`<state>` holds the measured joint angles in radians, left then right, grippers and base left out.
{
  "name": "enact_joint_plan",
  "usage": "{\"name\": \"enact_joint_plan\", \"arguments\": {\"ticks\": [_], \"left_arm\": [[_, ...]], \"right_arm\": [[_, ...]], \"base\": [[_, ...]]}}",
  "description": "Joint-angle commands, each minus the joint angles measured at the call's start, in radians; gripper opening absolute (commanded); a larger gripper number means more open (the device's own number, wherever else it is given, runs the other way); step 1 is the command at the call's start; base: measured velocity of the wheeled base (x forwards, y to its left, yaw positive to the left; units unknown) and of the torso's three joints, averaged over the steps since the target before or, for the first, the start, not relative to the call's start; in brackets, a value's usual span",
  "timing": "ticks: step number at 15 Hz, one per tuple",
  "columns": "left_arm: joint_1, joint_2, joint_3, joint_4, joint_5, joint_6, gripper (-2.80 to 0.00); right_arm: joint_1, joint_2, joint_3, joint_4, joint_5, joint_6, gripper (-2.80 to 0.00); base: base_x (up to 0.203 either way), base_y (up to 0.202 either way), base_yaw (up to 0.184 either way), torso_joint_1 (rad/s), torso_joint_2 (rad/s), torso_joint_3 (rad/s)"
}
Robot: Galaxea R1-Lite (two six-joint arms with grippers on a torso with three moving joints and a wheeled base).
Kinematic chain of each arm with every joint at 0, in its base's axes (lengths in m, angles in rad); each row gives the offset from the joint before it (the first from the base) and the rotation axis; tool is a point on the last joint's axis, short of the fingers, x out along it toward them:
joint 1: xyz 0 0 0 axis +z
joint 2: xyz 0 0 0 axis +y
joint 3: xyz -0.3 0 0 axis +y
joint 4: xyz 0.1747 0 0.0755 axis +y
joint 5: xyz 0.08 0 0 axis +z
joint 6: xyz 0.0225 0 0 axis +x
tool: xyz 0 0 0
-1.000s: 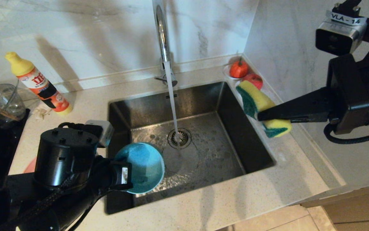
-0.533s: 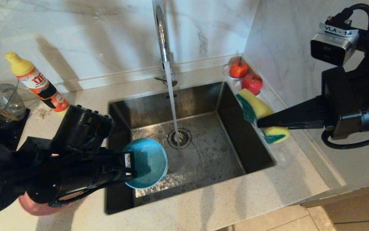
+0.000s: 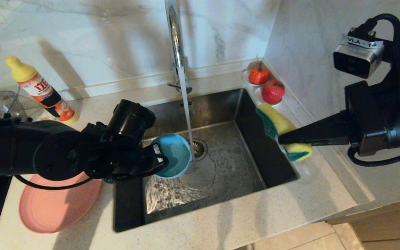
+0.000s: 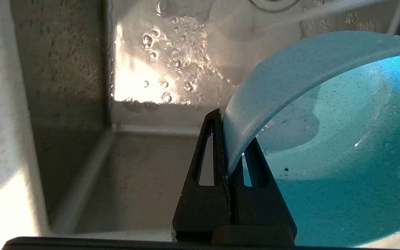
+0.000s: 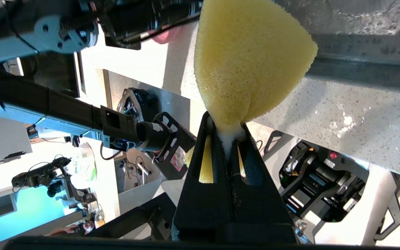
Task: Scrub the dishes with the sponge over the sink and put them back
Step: Rinse the bowl
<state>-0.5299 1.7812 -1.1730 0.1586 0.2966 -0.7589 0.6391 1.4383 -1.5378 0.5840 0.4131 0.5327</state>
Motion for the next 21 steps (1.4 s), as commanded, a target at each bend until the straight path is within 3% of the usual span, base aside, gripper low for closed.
{"name": "enact_joint_plan", "arguments": {"ticks": [1, 6, 15, 21], "left_arm": [[0.017, 0.049, -0.027, 0.001, 0.003, -0.008, -2.80], [0.054, 0.134, -0.082, 0.009, 0.003, -0.112, -2.80], [0.065, 0.235, -0.202, 0.000, 0.004, -0.160, -2.80], [0.080, 0.271, -0.292, -0.004, -0.004, -0.243, -2.80]], "right_arm": [[0.001, 0.008, 0.007, -0.002, 0.003, 0.003, -2.80], [0.001, 0.003, 0.021, -0.013, 0.003, 0.004, -2.80], [0.001, 0.013, 0.060, -0.035, 0.008, 0.006, -2.80], [0.001, 0.001, 0.118, -0.084, 0.007, 0.007, -2.80]], "base": [[0.000, 0.000, 0.000, 0.000, 0.00, 0.000], [0.000, 0.000, 0.000, 0.000, 0.00, 0.000], [0.000, 0.000, 0.000, 0.000, 0.00, 0.000], [0.000, 0.000, 0.000, 0.000, 0.00, 0.000]]}}
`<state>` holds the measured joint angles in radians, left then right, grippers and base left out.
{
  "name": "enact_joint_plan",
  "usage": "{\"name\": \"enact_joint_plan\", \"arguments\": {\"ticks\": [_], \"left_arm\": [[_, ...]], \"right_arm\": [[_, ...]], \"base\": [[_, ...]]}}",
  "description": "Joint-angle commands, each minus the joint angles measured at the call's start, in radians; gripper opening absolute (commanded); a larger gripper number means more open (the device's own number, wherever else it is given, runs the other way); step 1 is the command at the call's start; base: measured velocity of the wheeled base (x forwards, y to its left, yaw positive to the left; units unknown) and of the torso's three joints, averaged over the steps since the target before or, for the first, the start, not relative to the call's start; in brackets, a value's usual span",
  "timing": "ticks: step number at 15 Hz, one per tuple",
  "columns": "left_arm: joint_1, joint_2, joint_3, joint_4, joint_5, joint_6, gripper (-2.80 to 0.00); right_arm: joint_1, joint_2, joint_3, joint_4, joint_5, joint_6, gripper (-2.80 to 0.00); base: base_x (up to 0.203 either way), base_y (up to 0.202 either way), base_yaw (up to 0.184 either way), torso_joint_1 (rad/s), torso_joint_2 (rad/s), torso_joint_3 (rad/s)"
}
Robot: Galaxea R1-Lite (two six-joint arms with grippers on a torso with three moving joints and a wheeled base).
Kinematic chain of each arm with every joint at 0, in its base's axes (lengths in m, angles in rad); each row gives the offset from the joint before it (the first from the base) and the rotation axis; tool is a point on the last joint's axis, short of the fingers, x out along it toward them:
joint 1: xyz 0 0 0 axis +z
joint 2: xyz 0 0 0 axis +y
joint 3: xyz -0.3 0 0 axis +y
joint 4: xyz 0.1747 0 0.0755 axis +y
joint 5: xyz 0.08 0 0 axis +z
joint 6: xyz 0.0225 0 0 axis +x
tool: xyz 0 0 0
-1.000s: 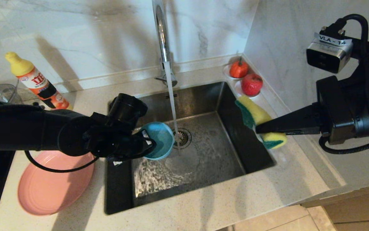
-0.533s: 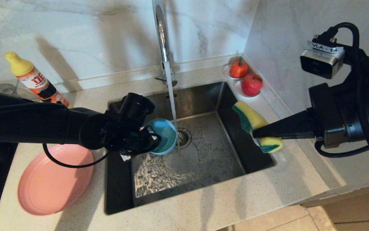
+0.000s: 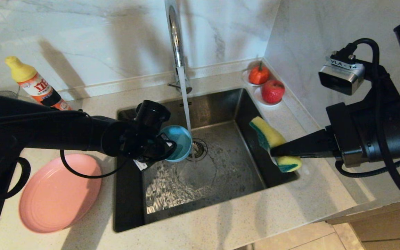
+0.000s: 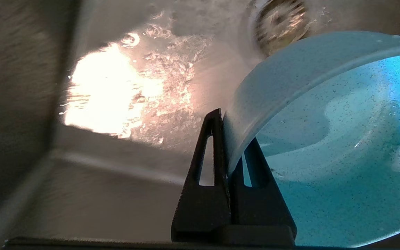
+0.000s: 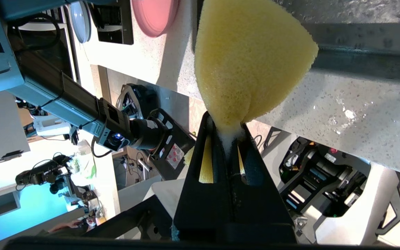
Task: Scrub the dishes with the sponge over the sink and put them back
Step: Rinse the bowl
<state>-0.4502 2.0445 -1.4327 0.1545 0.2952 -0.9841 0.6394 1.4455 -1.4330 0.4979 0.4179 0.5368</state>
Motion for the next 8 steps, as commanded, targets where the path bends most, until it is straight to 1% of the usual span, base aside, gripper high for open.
{"name": "enact_joint_plan", "arguments": {"ticks": [1, 5, 8], "left_arm": [[0.002, 0.013, -0.046, 0.000, -0.015, -0.023, -2.80], [0.001, 0.027, -0.082, 0.002, -0.016, -0.030, -2.80], [0.001, 0.052, -0.087, 0.004, -0.014, -0.030, -2.80]], "right_arm": [[0.000, -0.008, 0.016, 0.002, 0.001, 0.003, -2.80], [-0.001, -0.016, 0.017, 0.002, 0.001, 0.003, -2.80], [-0.001, -0.031, 0.014, 0.002, -0.001, 0.000, -2.80]], "base": [[0.000, 0.000, 0.000, 0.000, 0.00, 0.000], [0.000, 0.000, 0.000, 0.000, 0.00, 0.000], [0.000, 0.000, 0.000, 0.000, 0.00, 0.000]]}}
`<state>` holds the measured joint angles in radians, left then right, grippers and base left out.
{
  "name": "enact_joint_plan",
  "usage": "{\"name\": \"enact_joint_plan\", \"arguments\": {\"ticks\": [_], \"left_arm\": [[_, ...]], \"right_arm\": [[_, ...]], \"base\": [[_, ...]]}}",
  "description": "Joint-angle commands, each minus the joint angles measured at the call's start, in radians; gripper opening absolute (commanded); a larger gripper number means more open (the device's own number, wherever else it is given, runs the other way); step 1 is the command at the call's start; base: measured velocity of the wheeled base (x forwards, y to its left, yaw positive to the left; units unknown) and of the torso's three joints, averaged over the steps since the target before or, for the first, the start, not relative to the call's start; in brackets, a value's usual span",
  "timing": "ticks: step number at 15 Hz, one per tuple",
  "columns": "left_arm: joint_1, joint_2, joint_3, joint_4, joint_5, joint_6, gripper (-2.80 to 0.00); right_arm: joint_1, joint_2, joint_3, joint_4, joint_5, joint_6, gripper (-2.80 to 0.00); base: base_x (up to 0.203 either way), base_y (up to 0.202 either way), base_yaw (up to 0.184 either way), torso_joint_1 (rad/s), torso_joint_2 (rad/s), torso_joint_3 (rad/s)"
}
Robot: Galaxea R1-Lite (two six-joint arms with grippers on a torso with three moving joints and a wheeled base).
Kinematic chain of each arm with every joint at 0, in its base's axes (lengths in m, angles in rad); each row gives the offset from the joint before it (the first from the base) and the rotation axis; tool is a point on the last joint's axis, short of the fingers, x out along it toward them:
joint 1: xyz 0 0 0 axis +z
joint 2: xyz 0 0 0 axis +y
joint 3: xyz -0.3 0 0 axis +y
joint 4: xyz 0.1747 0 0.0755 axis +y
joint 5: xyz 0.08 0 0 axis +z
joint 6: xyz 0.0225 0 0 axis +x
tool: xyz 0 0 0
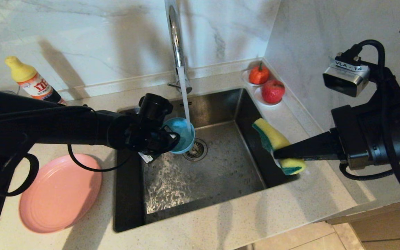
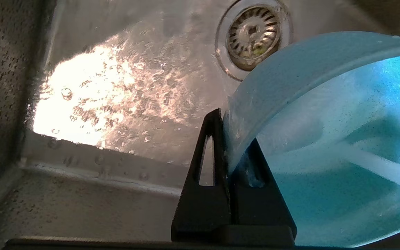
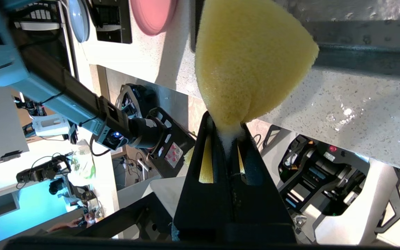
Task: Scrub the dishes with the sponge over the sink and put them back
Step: Rinse the bowl
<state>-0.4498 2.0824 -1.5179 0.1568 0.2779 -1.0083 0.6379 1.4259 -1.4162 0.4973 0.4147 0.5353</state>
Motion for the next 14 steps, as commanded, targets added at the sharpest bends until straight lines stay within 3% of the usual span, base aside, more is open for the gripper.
{"name": "enact_joint_plan", "arguments": {"ticks": [1, 5, 14], "left_arm": [[0.000, 0.010, 0.010, 0.003, 0.002, -0.007, -2.80], [-0.001, -0.039, 0.084, 0.006, 0.001, -0.006, -2.80], [-0.003, -0.038, 0.087, 0.004, 0.000, -0.003, -2.80]], "right_arm": [[0.000, -0.013, -0.007, 0.003, 0.002, 0.000, -2.80], [0.000, -0.016, -0.013, 0.003, 0.003, 0.002, -2.80], [0.000, -0.024, -0.013, 0.003, 0.004, 0.003, -2.80]], "base": [[0.000, 0.000, 0.000, 0.000, 0.00, 0.000], [0.000, 0.000, 0.000, 0.000, 0.00, 0.000], [0.000, 0.000, 0.000, 0.000, 0.00, 0.000]]}}
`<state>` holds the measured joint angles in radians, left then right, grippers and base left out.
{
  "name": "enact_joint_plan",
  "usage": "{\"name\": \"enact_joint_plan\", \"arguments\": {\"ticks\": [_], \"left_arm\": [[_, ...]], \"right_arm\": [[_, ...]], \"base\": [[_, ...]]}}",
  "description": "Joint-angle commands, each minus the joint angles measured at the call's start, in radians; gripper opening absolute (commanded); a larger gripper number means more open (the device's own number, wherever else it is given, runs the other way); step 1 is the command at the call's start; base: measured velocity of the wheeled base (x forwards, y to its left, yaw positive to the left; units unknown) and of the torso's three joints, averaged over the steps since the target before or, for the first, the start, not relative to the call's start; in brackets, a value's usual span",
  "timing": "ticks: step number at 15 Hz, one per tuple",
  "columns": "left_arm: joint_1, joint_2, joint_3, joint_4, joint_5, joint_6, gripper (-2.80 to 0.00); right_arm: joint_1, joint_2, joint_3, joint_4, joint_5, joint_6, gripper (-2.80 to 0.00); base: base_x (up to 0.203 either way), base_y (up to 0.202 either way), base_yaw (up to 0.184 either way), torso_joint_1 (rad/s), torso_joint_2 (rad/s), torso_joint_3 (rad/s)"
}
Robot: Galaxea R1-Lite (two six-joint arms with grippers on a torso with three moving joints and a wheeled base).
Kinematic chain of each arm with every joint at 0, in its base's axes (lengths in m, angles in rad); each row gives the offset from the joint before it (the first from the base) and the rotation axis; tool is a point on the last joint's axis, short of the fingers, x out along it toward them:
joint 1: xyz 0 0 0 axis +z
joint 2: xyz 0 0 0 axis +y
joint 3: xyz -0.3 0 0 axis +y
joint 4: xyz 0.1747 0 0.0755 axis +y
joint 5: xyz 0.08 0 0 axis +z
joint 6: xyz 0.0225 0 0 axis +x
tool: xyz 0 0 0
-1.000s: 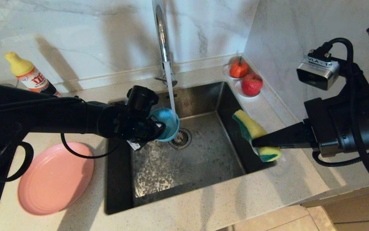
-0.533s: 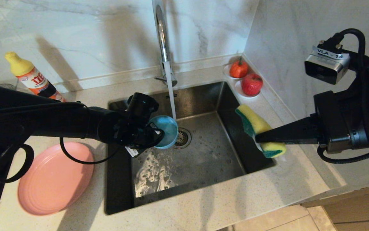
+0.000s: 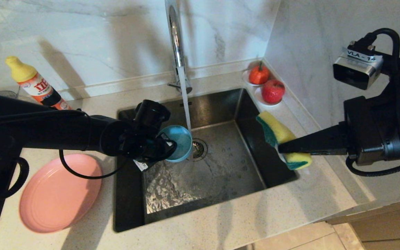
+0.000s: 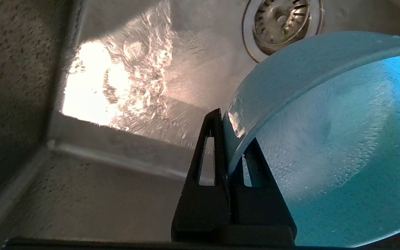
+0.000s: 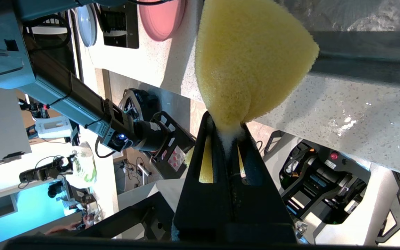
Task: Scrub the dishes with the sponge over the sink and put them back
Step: Rinse the bowl
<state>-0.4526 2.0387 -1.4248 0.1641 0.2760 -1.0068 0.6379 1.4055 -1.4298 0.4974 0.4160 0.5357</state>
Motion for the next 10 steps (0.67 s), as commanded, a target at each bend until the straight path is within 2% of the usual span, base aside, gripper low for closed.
{"name": "enact_joint_plan", "arguments": {"ticks": [1, 10], "left_arm": [[0.000, 0.014, -0.011, -0.005, 0.001, -0.004, -2.80], [-0.015, 0.032, -0.035, -0.001, -0.006, -0.007, -2.80]], "right_arm": [[0.000, -0.007, 0.005, 0.003, 0.003, 0.003, -2.80], [0.000, -0.037, 0.014, 0.004, 0.001, 0.003, -2.80]], "base": [[0.000, 0.000, 0.000, 0.000, 0.00, 0.000], [0.000, 0.000, 0.000, 0.000, 0.00, 0.000]]}}
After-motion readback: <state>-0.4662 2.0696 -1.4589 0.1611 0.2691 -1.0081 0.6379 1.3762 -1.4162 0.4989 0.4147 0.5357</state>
